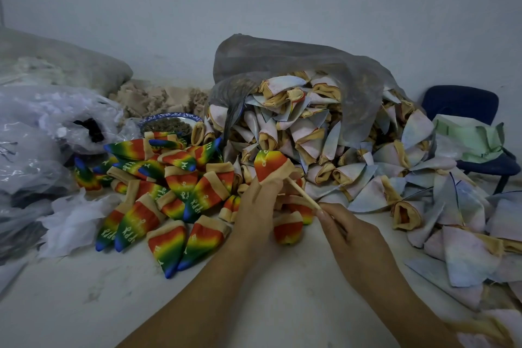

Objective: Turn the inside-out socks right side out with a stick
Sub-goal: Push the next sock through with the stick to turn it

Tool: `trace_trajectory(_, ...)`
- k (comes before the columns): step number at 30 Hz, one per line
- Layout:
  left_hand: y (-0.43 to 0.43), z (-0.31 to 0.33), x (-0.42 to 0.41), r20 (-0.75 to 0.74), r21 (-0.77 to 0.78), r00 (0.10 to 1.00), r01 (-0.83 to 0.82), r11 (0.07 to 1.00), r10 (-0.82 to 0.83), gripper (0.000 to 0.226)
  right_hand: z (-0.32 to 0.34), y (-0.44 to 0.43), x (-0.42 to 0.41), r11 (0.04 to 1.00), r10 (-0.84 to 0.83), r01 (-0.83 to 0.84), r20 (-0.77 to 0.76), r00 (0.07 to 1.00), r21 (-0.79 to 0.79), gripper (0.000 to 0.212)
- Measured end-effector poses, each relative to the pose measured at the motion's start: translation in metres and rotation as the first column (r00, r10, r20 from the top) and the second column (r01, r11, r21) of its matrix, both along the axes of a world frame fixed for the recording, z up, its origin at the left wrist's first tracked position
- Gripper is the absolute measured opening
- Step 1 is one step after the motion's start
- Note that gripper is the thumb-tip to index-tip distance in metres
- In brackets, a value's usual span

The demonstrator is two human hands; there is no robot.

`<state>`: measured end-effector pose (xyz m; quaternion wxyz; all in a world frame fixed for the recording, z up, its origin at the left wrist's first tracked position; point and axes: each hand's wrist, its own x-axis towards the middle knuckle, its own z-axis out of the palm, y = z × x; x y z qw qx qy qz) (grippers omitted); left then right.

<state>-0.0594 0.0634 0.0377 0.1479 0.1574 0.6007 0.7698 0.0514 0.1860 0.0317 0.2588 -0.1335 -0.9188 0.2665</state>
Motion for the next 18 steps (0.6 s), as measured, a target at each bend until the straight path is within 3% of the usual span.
trace_trajectory(4, -0.0022, 0.0047, -0.0015, 0.023, 0.136, 1.000, -0.010, 0.991, 0.007, 0.072, 0.0007, 0.0004, 0.0012, 0.998, -0.024, 0.022, 0.029, 0.999, 0.066, 0.032)
trace_trajectory(5, -0.0040, 0.0046, -0.0018, 0.034, 0.149, 0.999, -0.040, 0.988, 0.035, 0.072, 0.0011, -0.0003, 0.0017, 0.996, -0.022, 0.019, 0.032, 0.999, 0.085, 0.032)
trace_trajectory(12, -0.0035, 0.0053, -0.0052, 0.139, 0.110, 0.987, -0.098, 0.989, 0.082, 0.031, 0.0048, -0.0028, 0.0034, 0.995, 0.007, -0.004, -0.028, 1.000, 0.104, 0.043)
trace_trajectory(15, -0.0056, 0.0067, -0.0044, 0.032, 0.127, 0.996, -0.085, 0.988, 0.082, 0.017, 0.0050, -0.0019, 0.0043, 0.993, 0.008, -0.007, -0.007, 1.000, 0.121, 0.046)
trace_trajectory(18, -0.0085, 0.0078, -0.0041, -0.047, 0.148, 0.998, -0.030, 0.989, 0.038, 0.025, 0.0060, -0.0015, 0.0048, 0.993, 0.010, -0.009, -0.004, 1.000, 0.116, 0.049)
